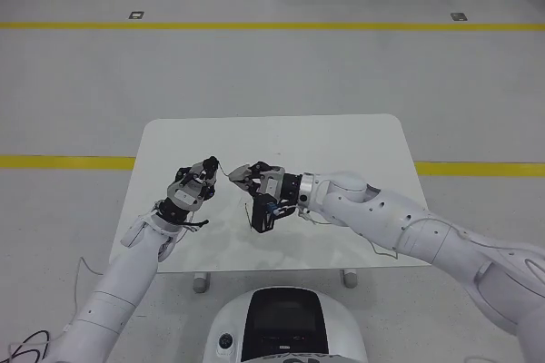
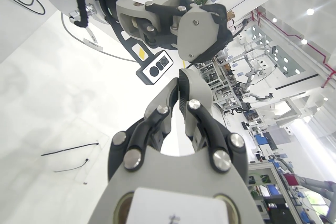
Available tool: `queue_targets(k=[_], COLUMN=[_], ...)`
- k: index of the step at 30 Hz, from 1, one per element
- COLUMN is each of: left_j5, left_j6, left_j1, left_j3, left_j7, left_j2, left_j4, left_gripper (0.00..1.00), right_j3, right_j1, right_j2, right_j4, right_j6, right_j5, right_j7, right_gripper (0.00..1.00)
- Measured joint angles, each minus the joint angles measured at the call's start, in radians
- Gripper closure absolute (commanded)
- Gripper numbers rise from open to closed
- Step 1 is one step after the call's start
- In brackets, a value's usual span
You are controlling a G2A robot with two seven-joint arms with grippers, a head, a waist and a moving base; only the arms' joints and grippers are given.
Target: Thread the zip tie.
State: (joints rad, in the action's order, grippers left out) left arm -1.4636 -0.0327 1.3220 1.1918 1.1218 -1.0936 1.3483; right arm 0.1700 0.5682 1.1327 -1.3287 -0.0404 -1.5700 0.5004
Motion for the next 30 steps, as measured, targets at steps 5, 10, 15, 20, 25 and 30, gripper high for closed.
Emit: queue_targets(k=[5,10,15,20,25,30], left_j5=[0.0,0.0,0.0,0.0,0.0,0.0], left_j6=[0.0,0.0,0.0,0.0,0.0,0.0], left_j1=[0.0,0.0,0.0,0.0,0.0,0.0], left_j3=[0.0,0.0,0.0,0.0,0.0,0.0], left_j7=[0.0,0.0,0.0,0.0,0.0,0.0], left_j2=[0.0,0.0,0.0,0.0,0.0,0.0], left_j4=[0.0,0.0,0.0,0.0,0.0,0.0], left_gripper=[1.0,1.0,1.0,1.0,1.0,1.0], right_j3=[0.0,0.0,0.0,0.0,0.0,0.0], right_j1=[-0.002,-0.001,0.002,0.009,0.016,0.024], right_j2=[-0.001,-0.003,-0.009,-0.015,-0.021,-0.028], right_j4=[-0.002,0.0,0.004,0.0,-0.005,-0.005], right_j6=[-0.019,-0.032,-0.034,-0.039,-0.044,-0.044], right_j5=[0.0,0.0,0.0,0.0,0.0,0.0], right_j7=[-0.009,-0.027,-0.035,-0.035,-0.038,-0.041], right_gripper=[1.0,1.0,1.0,1.0,1.0,1.0])
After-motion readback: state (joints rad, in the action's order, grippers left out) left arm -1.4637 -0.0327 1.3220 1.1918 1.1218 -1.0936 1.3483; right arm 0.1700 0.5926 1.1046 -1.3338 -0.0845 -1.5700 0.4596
